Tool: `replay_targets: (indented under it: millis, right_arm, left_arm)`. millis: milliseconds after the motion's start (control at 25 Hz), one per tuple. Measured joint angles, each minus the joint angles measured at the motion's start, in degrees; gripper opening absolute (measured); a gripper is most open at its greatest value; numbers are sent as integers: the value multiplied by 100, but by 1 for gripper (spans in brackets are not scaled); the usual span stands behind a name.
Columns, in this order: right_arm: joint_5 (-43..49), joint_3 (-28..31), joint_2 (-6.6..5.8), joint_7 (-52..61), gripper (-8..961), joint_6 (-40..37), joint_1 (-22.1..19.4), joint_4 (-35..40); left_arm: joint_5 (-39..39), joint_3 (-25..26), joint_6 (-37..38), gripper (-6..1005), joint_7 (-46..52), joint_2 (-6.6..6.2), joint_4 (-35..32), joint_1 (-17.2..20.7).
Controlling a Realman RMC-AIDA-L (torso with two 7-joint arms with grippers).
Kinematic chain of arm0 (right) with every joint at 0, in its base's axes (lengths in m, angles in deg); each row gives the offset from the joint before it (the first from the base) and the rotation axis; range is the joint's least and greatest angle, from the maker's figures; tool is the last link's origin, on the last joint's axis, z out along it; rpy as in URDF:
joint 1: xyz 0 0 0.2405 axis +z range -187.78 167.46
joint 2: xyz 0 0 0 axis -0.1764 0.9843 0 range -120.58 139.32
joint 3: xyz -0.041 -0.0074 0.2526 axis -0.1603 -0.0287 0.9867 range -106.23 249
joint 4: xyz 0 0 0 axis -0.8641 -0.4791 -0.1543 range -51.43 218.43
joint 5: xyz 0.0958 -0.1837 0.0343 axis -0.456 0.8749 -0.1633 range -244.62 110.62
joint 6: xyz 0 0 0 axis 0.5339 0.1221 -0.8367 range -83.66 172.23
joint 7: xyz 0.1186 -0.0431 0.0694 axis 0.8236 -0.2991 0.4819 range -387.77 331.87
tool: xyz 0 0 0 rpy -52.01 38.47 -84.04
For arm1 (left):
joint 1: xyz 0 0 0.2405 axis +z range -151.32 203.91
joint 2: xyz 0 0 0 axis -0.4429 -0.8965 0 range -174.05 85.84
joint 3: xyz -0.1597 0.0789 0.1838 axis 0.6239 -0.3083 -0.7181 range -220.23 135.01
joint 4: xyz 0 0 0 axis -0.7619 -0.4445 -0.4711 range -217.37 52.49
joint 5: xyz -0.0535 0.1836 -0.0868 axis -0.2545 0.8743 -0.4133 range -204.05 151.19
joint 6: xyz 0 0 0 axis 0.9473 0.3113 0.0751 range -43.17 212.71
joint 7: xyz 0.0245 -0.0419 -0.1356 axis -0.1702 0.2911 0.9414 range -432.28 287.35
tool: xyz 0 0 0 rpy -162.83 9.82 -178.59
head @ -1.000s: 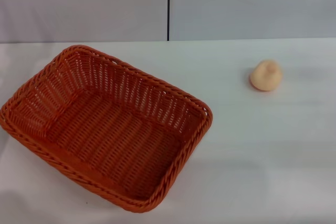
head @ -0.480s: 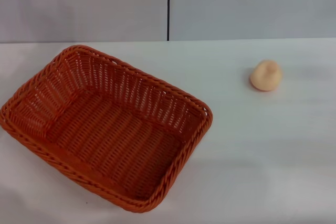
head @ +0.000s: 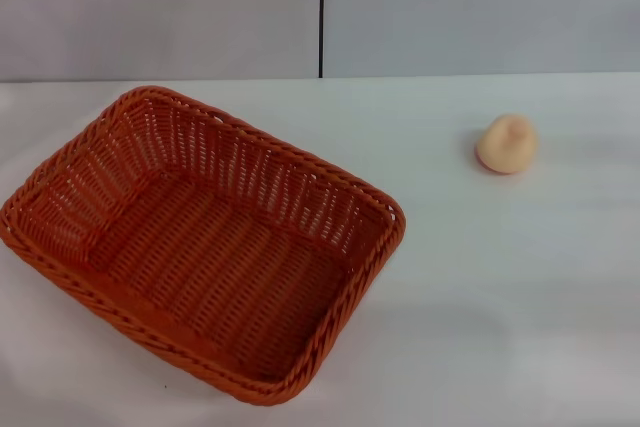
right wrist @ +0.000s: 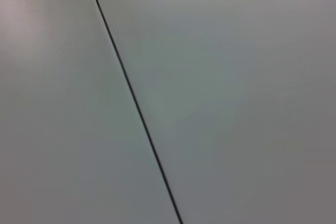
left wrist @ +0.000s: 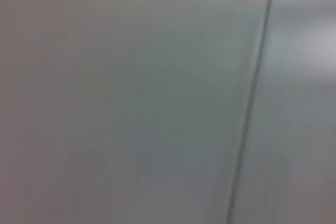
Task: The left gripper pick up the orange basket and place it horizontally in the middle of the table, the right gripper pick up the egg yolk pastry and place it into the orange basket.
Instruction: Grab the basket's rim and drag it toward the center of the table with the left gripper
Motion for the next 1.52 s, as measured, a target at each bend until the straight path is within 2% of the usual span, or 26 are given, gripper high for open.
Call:
replay_targets:
  millis: [80, 280, 400, 720, 840, 1120, 1360, 1520]
  right_arm:
    - [-6, 17, 2, 1, 585, -7, -37, 1]
    - [-10, 22, 5, 3, 584, 10, -100, 2]
    - [-12, 29, 6, 4, 584, 17, -117, -1]
    - [-14, 39, 6, 4, 584, 104, -129, -14]
    - [-14, 39, 6, 4, 584, 107, -129, -16]
    - [-14, 37, -1, 4, 584, 150, -120, -39]
    - [-12, 3, -2, 4, 584, 239, -120, -62]
    - [-12, -11, 3, 4, 584, 241, -126, -68]
  left_arm:
    - [1025, -27, 202, 724, 920, -139, -626, -121]
    - [2889, 104, 978, 725, 2282, -178, -1616, -455]
    - [3632, 205, 1511, 725, 2768, -217, -1790, -672]
    - [5436, 254, 2344, 731, 3289, -91, -1804, -929]
    - [5711, 250, 2480, 729, 3318, -61, -1792, -949]
    - [6605, 240, 2536, 725, 3284, 108, -1626, -979]
    - [7047, 223, 2346, 712, 3141, 114, -1028, -1058]
    - [7337, 188, 2249, 691, 3100, 141, -910, -1097]
